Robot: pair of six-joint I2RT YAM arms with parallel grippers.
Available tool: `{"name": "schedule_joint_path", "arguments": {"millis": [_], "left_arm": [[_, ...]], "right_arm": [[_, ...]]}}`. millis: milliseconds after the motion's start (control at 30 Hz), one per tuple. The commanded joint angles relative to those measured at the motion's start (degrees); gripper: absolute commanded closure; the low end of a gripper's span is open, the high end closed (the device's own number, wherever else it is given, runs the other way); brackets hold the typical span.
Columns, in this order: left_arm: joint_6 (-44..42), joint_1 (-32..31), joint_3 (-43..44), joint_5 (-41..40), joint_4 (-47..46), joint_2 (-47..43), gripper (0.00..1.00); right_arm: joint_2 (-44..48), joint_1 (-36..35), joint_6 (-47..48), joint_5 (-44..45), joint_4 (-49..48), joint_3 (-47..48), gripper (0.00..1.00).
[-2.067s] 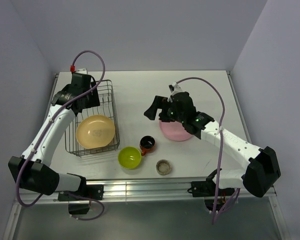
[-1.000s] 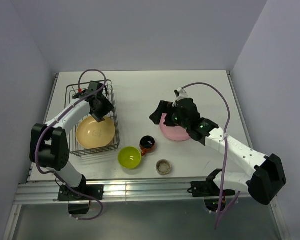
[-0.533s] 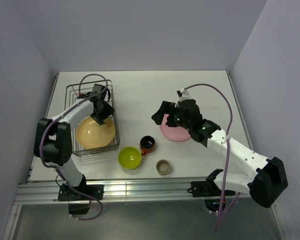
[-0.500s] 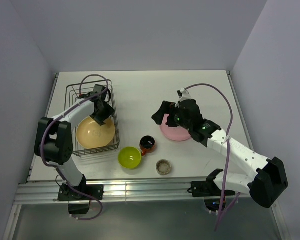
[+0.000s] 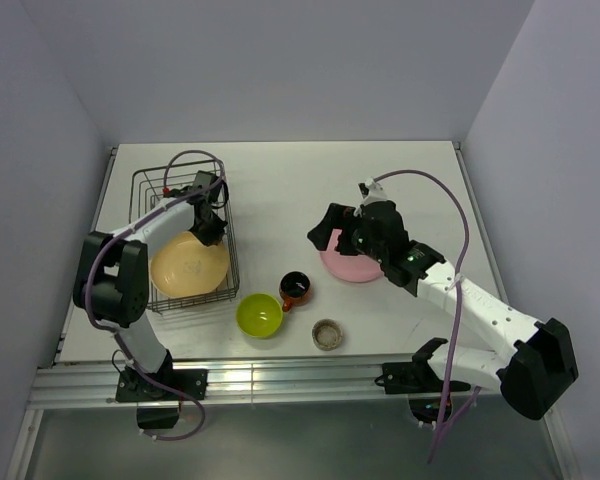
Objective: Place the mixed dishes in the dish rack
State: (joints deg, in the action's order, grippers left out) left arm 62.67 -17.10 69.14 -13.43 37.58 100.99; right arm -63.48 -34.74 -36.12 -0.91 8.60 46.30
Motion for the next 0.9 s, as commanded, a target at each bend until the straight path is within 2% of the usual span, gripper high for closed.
{"name": "schedule_joint_path", "arguments": {"millis": [0,333,567,667,867], "left_arm": [[0.17,-0.21,-1.12,-2.29,1.35,0.70,1.00],[0.08,-0.30,0.55,-5.73,5.92,-6.50,1.00],[-2.55,-0.65,0.47,-3.54,6.71,-16.07,1.00],[-2.82,-0.74,0.46,-2.74,6.63,-19.85,1.00],[-4.05,-0.74,1.26,-0.63,8.12,-23.81,1.00]], "right_arm": [[2.13,0.64,0.26,0.82,-1.66,-0.07,0.00],[1.43,0.73,-0.27,0.56,-1.57,0.54,0.00],[-1.20,0.38,2.53,-4.10,-2.62,2.91,0.01],[-2.43,-2.07,6.04,-3.75,-2.63,5.28,0.02],[-8.14,-12.71,13.34,-0.06,-1.39,13.89,0.04]]}}
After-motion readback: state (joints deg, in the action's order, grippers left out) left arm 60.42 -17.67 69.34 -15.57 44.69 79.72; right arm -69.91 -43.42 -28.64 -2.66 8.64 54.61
